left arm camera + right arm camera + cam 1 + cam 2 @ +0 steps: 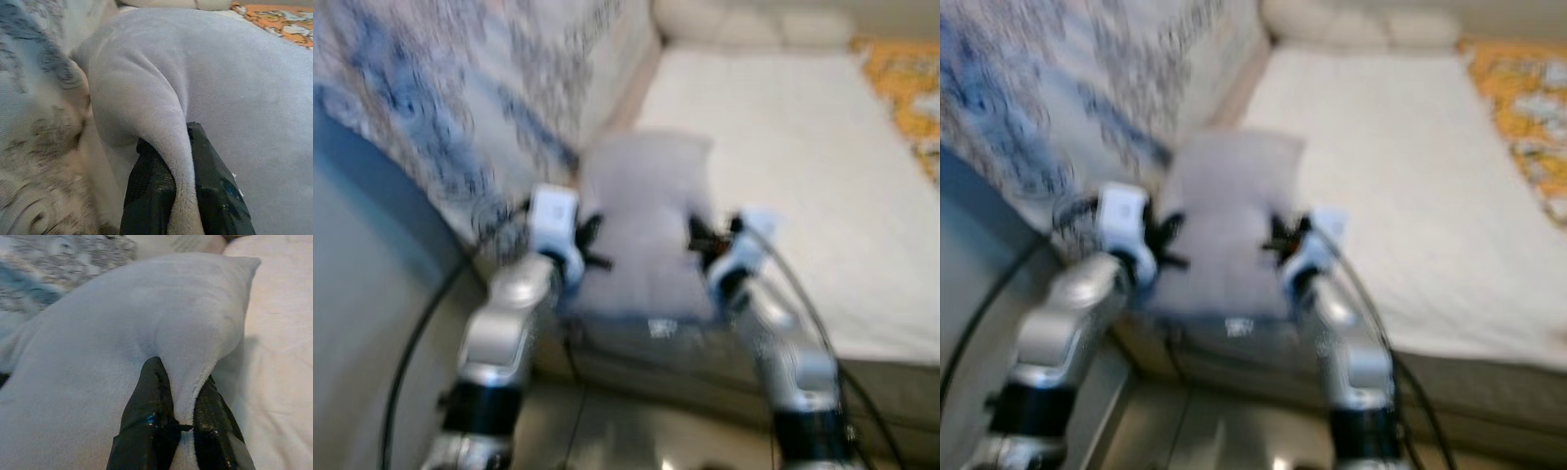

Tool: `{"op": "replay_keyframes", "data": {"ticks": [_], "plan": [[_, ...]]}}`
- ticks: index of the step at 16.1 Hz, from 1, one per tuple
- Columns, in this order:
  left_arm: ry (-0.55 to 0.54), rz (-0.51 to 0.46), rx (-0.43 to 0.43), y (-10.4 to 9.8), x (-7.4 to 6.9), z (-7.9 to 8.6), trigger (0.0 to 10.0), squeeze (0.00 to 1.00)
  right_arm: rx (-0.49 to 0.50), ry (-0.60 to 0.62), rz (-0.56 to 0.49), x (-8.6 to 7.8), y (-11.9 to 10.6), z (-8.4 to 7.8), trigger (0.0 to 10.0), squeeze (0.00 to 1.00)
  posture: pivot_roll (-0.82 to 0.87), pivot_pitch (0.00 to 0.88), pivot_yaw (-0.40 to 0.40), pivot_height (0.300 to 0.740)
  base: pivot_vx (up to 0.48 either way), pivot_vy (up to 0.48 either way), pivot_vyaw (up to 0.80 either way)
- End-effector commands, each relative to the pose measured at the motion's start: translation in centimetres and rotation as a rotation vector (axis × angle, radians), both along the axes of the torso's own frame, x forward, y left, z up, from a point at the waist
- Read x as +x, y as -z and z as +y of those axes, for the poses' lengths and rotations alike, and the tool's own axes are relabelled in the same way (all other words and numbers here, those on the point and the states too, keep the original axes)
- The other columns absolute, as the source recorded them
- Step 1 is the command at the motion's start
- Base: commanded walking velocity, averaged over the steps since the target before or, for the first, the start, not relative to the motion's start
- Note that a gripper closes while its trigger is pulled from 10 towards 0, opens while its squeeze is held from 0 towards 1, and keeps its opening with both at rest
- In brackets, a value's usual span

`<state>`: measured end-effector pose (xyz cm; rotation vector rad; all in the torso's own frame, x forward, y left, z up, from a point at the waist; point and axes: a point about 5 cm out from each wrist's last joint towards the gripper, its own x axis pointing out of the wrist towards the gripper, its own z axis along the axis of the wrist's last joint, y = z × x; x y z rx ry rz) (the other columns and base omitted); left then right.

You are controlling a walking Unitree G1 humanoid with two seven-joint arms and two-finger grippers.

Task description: Clean up the room

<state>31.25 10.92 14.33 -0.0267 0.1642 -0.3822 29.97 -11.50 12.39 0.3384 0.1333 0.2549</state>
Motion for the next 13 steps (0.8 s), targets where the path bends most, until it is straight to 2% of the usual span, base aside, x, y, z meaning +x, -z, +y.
{"op": "replay_keyframes", "data": {"ticks": [1, 10, 12, 13], "plan": [[-0.024, -0.03, 0.005, -0.68, 0.2, 0.79, 10.0, 0.0, 0.013, -0.03, -0.034, 0.23, -0.88, 0.95, 10.0, 0.0, -0.03, 0.0, 0.037, 0.74, 0.262, 0.0, 0.0], [-0.02, -0.047, 0.009, -1.21, 0.84, 0.71, 10.0, 0.0, 0.014, -0.019, -0.026, 0.45, -0.87, 0.87, 10.0, 0.0, -0.03, 0.0, 0.045, 0.74, 0.263, 0.0, 0.0], [0.003, -0.054, 0.005, -1.4, 0.99, 0.3, 10.0, 0.0, 0.018, -0.017, -0.018, 0.43, -0.74, 0.9, 10.0, 0.0, -0.03, 0.0, 0.055, 0.74, 0.264, 0.0, -0.8], [0.033, -0.056, 0.002, -1.44, 0.96, -0.11, 10.0, 0.0, 0.009, -0.007, -0.019, 0.37, -0.73, 0.83, 10.0, 0.0, -0.03, 0.0, 0.059, 0.74, 0.262, 0.0, 0.0]]}}
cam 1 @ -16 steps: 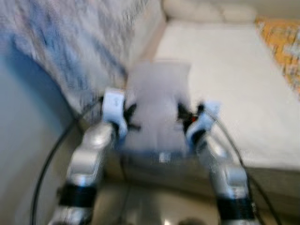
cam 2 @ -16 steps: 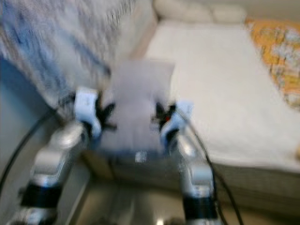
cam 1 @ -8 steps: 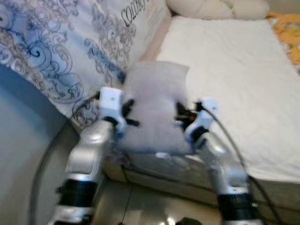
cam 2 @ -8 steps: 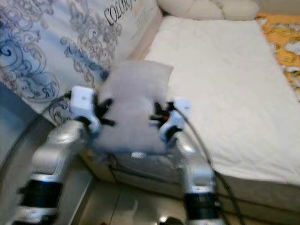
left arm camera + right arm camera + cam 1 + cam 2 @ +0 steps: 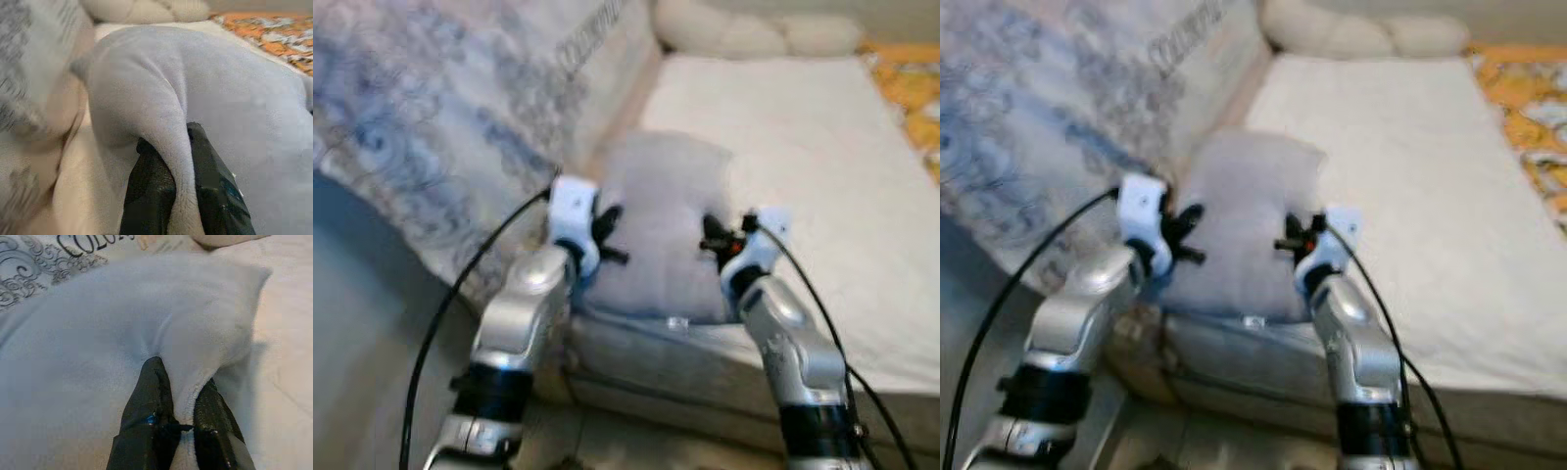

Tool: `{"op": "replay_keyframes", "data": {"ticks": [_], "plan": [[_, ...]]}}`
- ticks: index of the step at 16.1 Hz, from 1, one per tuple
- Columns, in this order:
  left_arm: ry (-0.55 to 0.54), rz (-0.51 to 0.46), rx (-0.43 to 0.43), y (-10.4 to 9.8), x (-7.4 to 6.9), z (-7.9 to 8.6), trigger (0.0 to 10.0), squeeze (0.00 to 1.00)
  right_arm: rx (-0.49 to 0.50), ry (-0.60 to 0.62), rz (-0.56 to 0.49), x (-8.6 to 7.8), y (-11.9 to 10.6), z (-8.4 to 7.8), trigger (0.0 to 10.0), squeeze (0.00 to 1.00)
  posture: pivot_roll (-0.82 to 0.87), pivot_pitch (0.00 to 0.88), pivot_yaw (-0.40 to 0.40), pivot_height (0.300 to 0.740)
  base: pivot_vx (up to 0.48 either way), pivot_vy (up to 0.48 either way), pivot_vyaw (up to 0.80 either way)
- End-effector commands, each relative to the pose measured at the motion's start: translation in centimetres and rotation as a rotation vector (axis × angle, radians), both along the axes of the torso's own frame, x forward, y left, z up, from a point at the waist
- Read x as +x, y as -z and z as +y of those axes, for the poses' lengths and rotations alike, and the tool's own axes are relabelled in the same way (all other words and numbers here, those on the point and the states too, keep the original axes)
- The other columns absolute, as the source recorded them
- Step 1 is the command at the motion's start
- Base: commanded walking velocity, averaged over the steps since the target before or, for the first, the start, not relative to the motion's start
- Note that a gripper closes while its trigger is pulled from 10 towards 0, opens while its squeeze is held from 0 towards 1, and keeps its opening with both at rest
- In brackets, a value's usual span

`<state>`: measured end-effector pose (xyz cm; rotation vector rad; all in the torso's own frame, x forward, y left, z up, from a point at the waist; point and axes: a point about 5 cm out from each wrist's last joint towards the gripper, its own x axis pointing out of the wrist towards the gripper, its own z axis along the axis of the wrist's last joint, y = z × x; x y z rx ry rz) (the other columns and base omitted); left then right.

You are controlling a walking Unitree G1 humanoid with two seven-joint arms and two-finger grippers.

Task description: Clean up the room

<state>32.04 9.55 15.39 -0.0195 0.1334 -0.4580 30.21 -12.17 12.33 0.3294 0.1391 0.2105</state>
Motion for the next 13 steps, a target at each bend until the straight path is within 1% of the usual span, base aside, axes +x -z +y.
{"op": "replay_keyframes", "data": {"ticks": [1, 2, 5, 10, 13], "plan": [[0.006, -0.02, 0.008, -0.3, 0.1, 0.5, 10.0, 0.0, 0.019, -0.035, -0.03, 0.0, -0.8, 1.4, 10.0, 0.0, -0.04, 0.0, 0.068, 0.74, 0.266, 0.0, 0.0], [0.028, -0.018, 0.016, -0.2, 0.1, 0.1, 10.0, 0.0, 0.019, -0.028, -0.027, -0.1, -0.7, 1.2, 10.0, 0.0, -0.04, 0.0, 0.071, 0.74, 0.266, 0.0, 0.0], [0.027, -0.023, 0.022, -0.4, 0.2, -0.1, 10.0, 0.0, 0.019, -0.023, -0.027, -0.1, -0.7, 1.2, 10.0, 0.0, -0.05, 0.0, 0.076, 0.74, 0.266, 0.0, 0.0], [-0.011, -0.031, 0.026, -0.5, 0.4, 1.0, 10.0, 0.0, 0.013, -0.039, -0.027, 0.0, -0.7, 1.4, 10.0, 0.0, -0.04, 0.0, 0.066, 0.74, 0.266, 0.0, 0.0], [-0.025, -0.029, 0.026, -0.4, 0.4, 1.2, 10.0, 0.0, 0.013, -0.047, -0.025, 0.1, -0.7, 1.5, 10.0, 0.0, -0.02, 0.0, 0.059, 0.74, 0.281, 0.0, 0.0]]}}
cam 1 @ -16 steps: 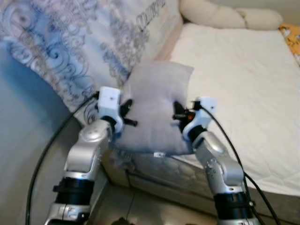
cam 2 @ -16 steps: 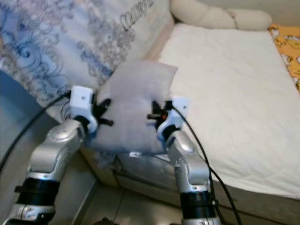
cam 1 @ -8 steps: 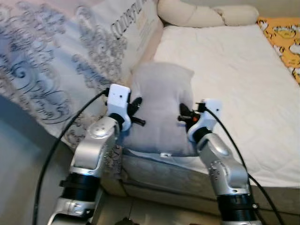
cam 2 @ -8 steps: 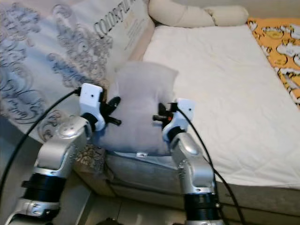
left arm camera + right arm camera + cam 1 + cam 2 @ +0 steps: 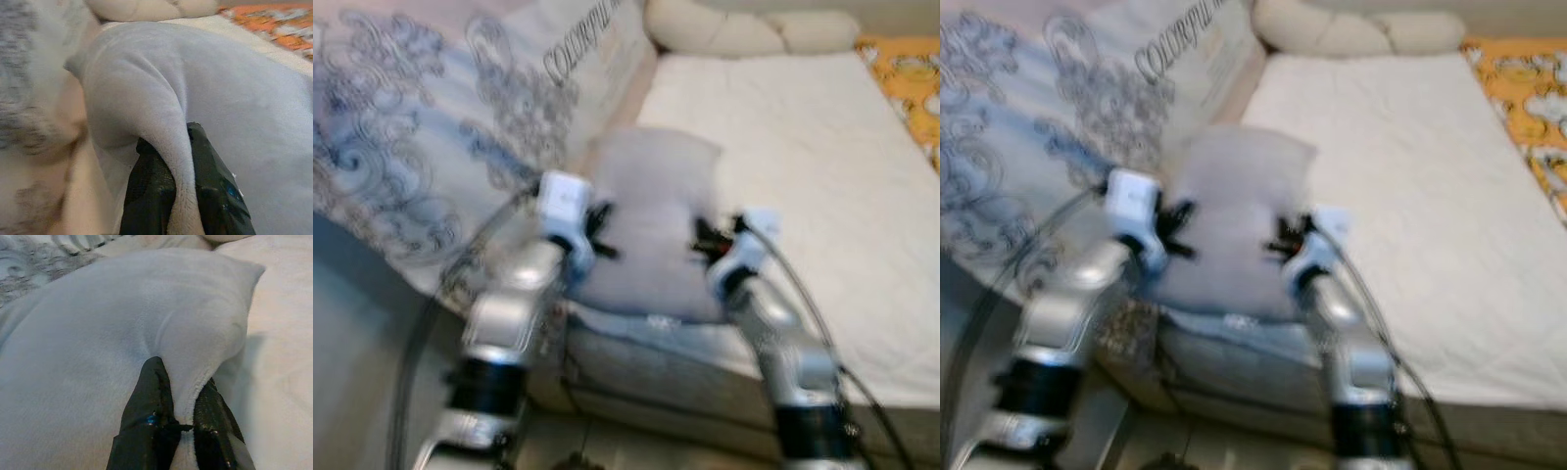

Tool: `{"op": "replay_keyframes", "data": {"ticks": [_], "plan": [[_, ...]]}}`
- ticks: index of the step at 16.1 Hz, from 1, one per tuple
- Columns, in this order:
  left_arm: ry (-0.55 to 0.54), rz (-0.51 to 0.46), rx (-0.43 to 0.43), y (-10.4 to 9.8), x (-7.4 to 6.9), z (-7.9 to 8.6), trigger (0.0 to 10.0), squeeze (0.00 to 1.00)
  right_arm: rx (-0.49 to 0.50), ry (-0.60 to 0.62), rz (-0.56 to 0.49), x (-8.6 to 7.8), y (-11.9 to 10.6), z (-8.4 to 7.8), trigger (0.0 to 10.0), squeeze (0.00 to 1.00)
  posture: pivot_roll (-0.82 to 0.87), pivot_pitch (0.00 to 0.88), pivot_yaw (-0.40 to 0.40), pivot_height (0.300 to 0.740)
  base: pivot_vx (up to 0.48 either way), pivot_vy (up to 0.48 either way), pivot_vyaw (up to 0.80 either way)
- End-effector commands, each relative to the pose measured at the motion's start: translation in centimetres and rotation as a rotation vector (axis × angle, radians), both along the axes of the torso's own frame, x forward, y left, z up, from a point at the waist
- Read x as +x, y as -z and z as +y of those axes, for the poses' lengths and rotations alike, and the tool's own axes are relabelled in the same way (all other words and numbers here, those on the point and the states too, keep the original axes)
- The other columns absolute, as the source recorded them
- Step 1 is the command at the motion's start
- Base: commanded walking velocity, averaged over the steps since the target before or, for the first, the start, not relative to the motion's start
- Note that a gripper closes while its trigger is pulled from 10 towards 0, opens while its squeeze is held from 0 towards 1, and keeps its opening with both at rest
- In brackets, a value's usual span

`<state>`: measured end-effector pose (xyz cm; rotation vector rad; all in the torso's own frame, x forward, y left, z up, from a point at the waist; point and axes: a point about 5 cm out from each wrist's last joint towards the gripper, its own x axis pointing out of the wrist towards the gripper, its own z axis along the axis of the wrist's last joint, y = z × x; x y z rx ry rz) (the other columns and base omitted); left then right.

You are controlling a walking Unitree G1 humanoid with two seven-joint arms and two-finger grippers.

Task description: Clean up the room

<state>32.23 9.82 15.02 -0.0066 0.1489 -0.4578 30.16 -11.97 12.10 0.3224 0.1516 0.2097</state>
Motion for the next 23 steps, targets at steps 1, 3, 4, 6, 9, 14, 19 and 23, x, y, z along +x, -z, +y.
{"op": "replay_keyframes", "data": {"ticks": [1, 3, 4, 6, 9, 14, 19, 23], "plan": [[-0.026, -0.041, 0.009, -0.79, 0.16, 0.89, 10.0, 0.0, 0.021, -0.047, -0.037, 0.2, -0.92, 1.31, 10.0, 0.0, -0.02, 0.0, 0.051, 0.74, 0.311, 0.0, 0.0], [-0.031, -0.039, 0.005, -0.66, 0.02, 0.83, 10.0, 0.0, 0.015, -0.052, -0.035, 0.16, -0.86, 1.25, 10.0, 0.0, -0.02, 0.0, 0.047, 0.74, 0.315, 0.0, 0.0], [-0.033, -0.039, 0.004, -0.63, -0.03, 0.82, 10.0, 0.0, 0.011, -0.056, -0.036, 0.15, -0.88, 1.25, 10.0, 0.0, -0.03, 0.0, 0.045, 0.74, 0.315, 0.0, 0.0], [-0.033, -0.038, 0.005, -0.57, -0.13, 0.79, 10.0, 0.0, 0.005, -0.062, -0.037, 0.14, -0.91, 1.31, 10.0, 0.0, -0.03, 0.0, 0.044, 0.74, 0.315, 0.0, 0.0], [-0.031, -0.04, 0.007, -0.54, -0.18, 0.76, 10.0, 0.0, 0.001, -0.064, -0.037, 0.04, -0.86, 1.26, 10.0, 0.0, -0.03, 0.0, 0.044, 0.74, 0.316, 0.0, 0.0], [-0.017, -0.044, 0.023, -0.52, -0.25, 0.69, 10.0, 0.0, -0.004, -0.069, -0.036, -0.01, -0.76, 1.38, 10.0, 0.0, -0.03, 0.0, 0.048, 0.74, 0.314, 0.0, 0.0], [-0.007, -0.045, 0.028, -0.49, -0.35, 0.69, 10.0, 0.0, 0.012, -0.082, -0.011, -0.14, -0.55, 1.62, 10.0, 0.0, -0.03, 0.0, 0.054, 0.74, 0.316, 0.0, -0.16], [0.001, -0.044, 0.029, -0.51, -0.36, 0.52, 10.0, 0.0, -0.003, -0.071, -0.024, -0.17, -0.52, 1.4, 10.0, 0.0, -0.03, 0.0, 0.056, 0.74, 0.316, 0.0, -0.19]]}}
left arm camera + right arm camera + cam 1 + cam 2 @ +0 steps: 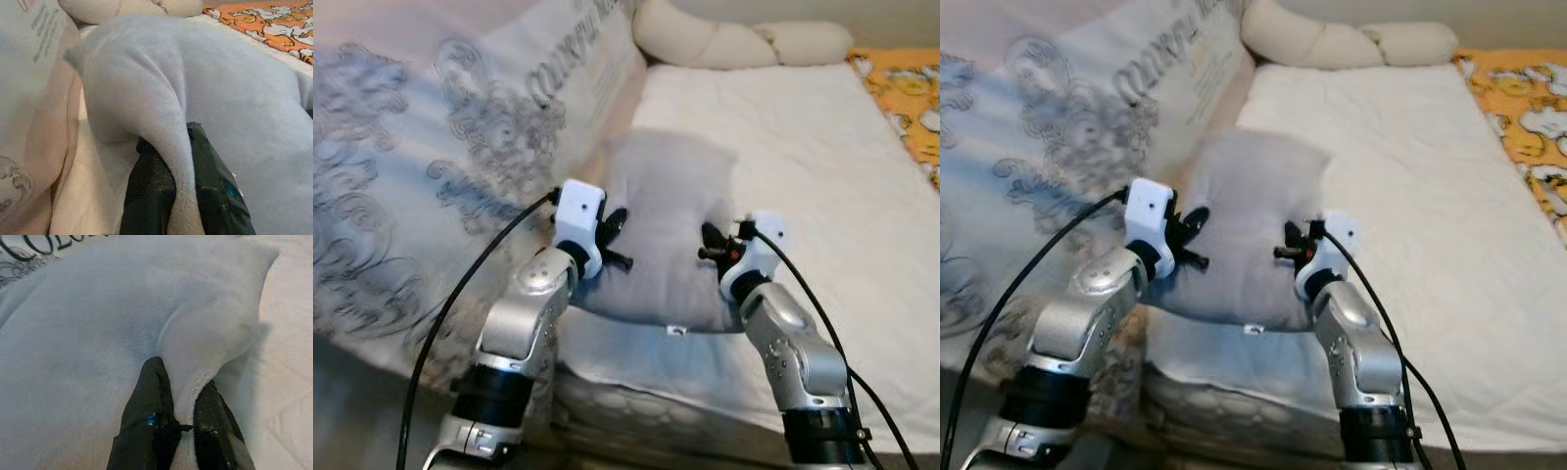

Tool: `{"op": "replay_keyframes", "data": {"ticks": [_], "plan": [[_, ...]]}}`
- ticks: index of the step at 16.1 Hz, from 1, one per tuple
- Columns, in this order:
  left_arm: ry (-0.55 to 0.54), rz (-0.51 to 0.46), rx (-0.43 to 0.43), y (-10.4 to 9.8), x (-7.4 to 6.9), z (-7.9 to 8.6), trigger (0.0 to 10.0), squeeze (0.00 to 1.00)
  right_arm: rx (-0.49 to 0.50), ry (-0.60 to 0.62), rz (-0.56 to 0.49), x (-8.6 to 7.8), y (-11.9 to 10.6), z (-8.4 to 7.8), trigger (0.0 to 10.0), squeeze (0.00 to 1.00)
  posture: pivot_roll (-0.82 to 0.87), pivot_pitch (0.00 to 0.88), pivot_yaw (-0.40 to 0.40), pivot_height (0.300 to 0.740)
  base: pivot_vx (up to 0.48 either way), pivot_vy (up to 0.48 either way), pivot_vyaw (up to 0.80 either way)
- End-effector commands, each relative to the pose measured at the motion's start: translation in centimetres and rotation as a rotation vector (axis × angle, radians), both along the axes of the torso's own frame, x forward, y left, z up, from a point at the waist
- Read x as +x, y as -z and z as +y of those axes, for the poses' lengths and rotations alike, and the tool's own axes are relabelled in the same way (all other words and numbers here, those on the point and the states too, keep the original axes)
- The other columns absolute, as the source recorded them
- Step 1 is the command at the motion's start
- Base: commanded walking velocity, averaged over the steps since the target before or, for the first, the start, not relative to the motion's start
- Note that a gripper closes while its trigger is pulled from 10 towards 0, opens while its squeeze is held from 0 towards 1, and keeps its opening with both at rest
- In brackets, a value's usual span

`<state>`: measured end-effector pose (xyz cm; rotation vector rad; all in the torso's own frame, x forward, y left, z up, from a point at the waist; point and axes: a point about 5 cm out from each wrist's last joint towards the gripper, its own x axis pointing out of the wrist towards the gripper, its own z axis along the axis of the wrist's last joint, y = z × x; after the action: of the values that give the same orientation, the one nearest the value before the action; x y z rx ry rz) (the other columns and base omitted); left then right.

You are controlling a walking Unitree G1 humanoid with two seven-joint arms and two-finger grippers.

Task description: Clean up the room

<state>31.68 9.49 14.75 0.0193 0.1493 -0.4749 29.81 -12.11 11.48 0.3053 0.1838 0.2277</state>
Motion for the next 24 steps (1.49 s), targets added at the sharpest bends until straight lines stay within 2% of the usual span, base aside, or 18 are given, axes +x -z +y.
{"op": "replay_keyframes", "data": {"ticks": [1, 5, 7, 11, 17, 21, 24], "plan": [[-0.014, -0.039, 0.004, -0.8, 0.2, 0.8, 10.0, 0.0, 0.019, -0.045, -0.048, 0.2, -1.1, 1.5, 10.0, 0.0, -0.03, 0.0, 0.056, 0.74, 0.319, 0.0, 0.0], [-0.007, -0.042, 0.013, -0.8, 0.2, 0.7, 10.0, 0.0, 0.02, -0.044, -0.044, 0.2, -1.0, 1.5, 10.0, 0.0, -0.03, 0.0, 0.058, 0.74, 0.316, 0.0, 0.0], [-0.023, -0.06, 0.034, -1.2, 0.2, 1.2, 10.0, 0.0, 0.019, -0.06, -0.034, 0.3, -0.8, 1.6, 10.0, 0.0, -0.02, 0.0, 0.055, 0.74, 0.296, 0.0, 0.0], [-0.052, -0.085, 0.068, -1.8, 0.0, 2.5, 10.0, 0.0, 0.017, -0.083, -0.031, 0.4, -0.6, 2.0, 10.0, 0.0, 0.0, 0.0, 0.05, 0.74, 0.0, 0.0, 0.0], [-0.039, -0.095, 0.105, -1.8, 0.2, 2.4, 10.0, 0.0, 0.02, -0.089, -0.028, 0.8, -0.5, 2.4, 10.0, 0.0, 0.0, 0.0, 0.058, 0.74, 0.0, 0.0, 0.0], [-0.001, -0.123, 0.197, -2.5, 2.4, 2.6, 10.0, 0.0, 0.004, -0.057, 0.005, 1.7, 0.6, 2.5, 10.0, 0.0, 0.01, 0.0, 0.068, 0.74, 0.0, 0.0, 0.0], [0.056, -0.163, 0.288, -3.4, 4.7, 1.9, 10.0, 0.0, -0.031, -0.055, 0.08, 3.6, 2.5, 3.2, 10.0, 0.0, 0.02, 0.0, 0.08, 0.74, 0.0, 0.0, 0.0]]}}
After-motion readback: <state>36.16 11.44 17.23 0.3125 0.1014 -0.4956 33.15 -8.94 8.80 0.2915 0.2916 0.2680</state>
